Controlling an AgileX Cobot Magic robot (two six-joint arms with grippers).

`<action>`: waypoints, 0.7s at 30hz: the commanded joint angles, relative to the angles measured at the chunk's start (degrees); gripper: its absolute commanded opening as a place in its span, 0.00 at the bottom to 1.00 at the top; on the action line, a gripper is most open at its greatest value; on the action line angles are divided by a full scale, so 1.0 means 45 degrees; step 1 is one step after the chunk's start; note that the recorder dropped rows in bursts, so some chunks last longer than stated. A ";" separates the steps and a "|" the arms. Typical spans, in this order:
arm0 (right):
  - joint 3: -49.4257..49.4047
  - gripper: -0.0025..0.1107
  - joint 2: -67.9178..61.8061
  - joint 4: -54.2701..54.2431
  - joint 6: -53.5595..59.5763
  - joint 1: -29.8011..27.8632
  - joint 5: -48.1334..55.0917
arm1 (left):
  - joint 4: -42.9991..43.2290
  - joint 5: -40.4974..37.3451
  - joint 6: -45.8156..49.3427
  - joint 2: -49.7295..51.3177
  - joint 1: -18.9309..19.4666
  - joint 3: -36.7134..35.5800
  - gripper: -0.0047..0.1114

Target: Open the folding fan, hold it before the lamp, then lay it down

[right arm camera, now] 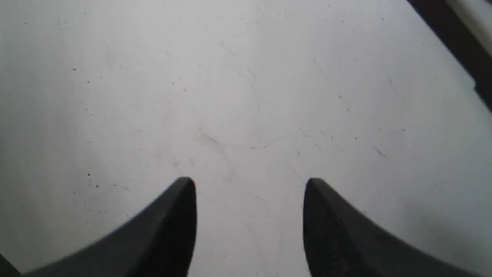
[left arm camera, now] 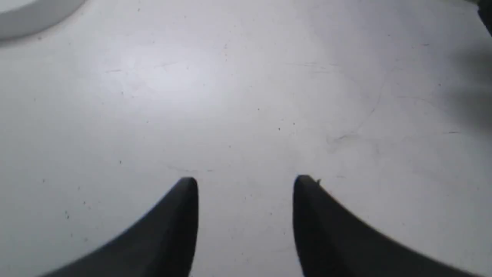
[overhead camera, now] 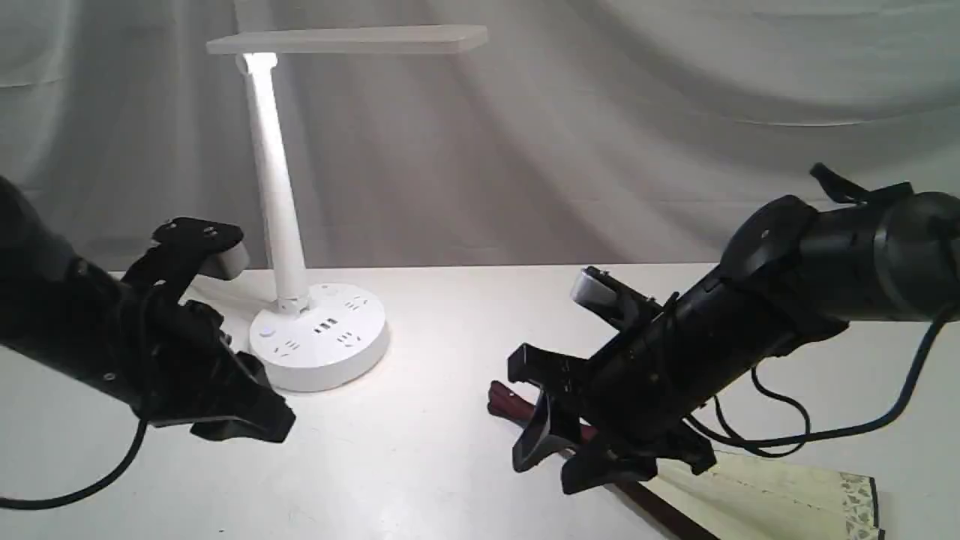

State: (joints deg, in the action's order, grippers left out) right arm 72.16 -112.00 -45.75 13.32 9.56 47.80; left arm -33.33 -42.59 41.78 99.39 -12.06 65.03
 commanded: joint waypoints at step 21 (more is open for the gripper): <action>-0.0090 0.41 0.2170 0.3713 -0.0961 -0.3428 0.1721 | 0.0880 0.1907 0.5278 0.5120 -0.3590 0.5687 0.45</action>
State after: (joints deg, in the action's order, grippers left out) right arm 72.07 -102.97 -29.83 8.09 -5.58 55.38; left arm -28.69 -36.72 62.94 121.99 -27.87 90.04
